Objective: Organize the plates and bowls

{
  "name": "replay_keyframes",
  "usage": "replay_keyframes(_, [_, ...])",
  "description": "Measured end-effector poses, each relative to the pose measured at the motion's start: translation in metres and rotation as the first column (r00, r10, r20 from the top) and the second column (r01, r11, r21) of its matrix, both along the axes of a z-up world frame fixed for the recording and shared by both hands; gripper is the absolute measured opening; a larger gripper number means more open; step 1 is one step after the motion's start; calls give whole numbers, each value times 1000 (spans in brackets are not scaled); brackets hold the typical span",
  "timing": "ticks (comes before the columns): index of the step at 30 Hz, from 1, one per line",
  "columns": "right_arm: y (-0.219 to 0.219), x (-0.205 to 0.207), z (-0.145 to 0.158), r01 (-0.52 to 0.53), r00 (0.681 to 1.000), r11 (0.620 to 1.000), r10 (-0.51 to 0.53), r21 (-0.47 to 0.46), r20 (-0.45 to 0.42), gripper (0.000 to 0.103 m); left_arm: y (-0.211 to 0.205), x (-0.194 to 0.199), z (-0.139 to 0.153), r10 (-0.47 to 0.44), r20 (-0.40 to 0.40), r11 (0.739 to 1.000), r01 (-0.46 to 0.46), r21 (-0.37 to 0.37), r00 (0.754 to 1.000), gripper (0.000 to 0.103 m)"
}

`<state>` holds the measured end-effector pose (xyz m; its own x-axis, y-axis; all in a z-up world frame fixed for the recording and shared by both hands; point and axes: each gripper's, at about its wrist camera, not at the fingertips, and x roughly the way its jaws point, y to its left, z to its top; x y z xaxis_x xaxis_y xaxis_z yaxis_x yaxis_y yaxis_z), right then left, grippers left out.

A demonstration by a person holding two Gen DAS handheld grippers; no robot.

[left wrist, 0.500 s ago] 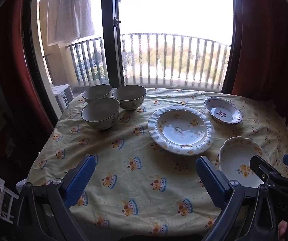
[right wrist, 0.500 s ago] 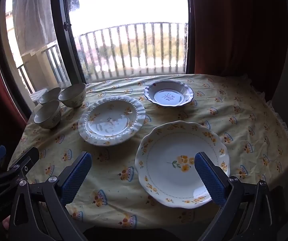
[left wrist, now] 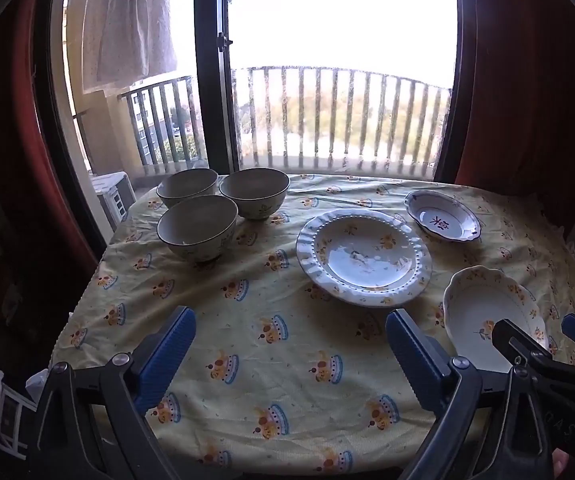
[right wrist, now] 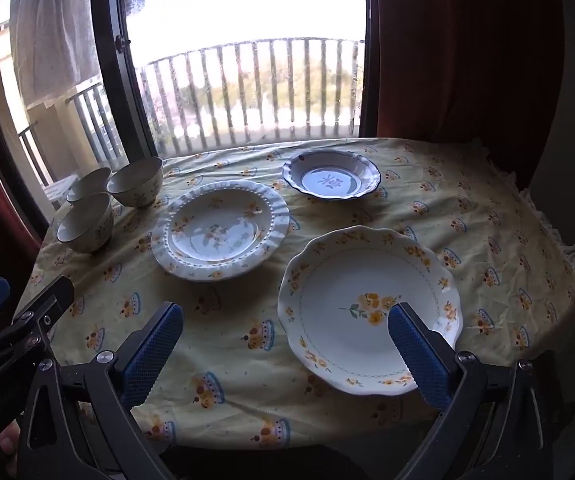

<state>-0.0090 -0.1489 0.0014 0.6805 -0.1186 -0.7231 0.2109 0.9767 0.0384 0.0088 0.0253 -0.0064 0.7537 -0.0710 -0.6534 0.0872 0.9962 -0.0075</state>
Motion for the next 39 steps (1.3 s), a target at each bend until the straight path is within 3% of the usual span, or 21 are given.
replay_keyframes(16, [21,-1,2,6,1000,999,-5,-49,21,103,15,-1,-2,-1,11,1000,1,-16,1000,96])
replay_keyframes(39, [23,-8,6,31,999,998,-29,-47,43,103,15,0,0,-38,3,999,38,-28,999,96])
